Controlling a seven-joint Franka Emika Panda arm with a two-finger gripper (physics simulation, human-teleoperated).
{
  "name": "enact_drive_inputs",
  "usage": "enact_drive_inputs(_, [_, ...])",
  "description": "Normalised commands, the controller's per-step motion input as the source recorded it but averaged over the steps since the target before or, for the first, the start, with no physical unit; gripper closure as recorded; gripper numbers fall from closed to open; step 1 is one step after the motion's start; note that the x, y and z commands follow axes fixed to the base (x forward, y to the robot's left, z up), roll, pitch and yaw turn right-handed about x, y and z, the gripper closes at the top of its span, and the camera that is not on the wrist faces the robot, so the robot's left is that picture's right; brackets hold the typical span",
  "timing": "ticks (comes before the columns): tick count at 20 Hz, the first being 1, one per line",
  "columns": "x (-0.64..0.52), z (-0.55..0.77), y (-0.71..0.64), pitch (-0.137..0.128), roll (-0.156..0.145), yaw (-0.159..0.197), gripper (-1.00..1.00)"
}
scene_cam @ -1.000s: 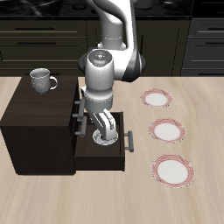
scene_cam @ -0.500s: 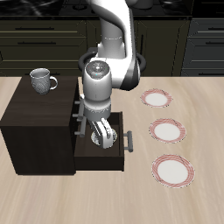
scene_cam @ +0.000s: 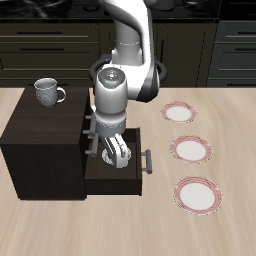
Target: Place the bowl on the middle plate relative to the robot
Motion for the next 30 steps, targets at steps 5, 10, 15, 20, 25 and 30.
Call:
enact_drive_inputs(5, [-0.05, 0.20, 0.09, -0.021, 0.023, 0.027, 1.00])
enact_drive_inputs(10, [-0.13, 0.49, 0.14, -0.066, 0.031, 0.045, 1.00])
enact_drive_inputs(15, [-0.09, 0.62, 0.07, -0.086, 0.020, 0.060, 1.00])
enact_drive_inputs(20, [-0.13, 0.52, 0.14, -0.029, 0.016, 0.131, 1.00])
enact_drive_inputs(25, [-0.08, 0.23, 0.09, -0.003, 0.041, 0.073, 1.00])
enact_drive_inputs(30, [-0.15, 0.26, 0.28, -0.005, 0.046, 0.157, 1.00])
